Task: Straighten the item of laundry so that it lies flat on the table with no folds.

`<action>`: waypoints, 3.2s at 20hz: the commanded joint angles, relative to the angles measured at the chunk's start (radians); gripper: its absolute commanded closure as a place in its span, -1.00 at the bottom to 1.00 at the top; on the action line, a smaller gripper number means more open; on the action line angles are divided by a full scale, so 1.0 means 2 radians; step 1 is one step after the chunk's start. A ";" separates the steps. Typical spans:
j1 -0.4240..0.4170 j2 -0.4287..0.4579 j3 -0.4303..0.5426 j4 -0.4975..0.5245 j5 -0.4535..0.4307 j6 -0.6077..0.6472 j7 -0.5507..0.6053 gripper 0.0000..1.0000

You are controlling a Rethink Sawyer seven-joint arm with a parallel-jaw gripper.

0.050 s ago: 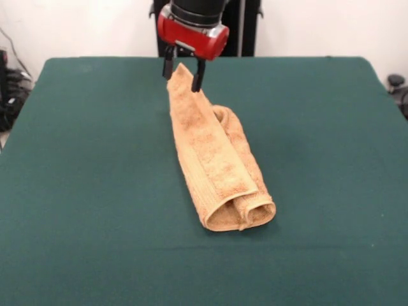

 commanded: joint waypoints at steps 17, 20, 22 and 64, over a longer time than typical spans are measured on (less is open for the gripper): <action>-0.110 0.046 0.204 0.005 -0.110 0.089 -0.115 -1.00; -0.125 0.050 0.223 0.011 -0.126 0.096 -0.122 -1.00; -0.136 0.049 0.235 0.015 -0.136 0.103 -0.127 -1.00; -0.195 0.031 0.334 0.035 -0.234 0.133 -0.069 -1.00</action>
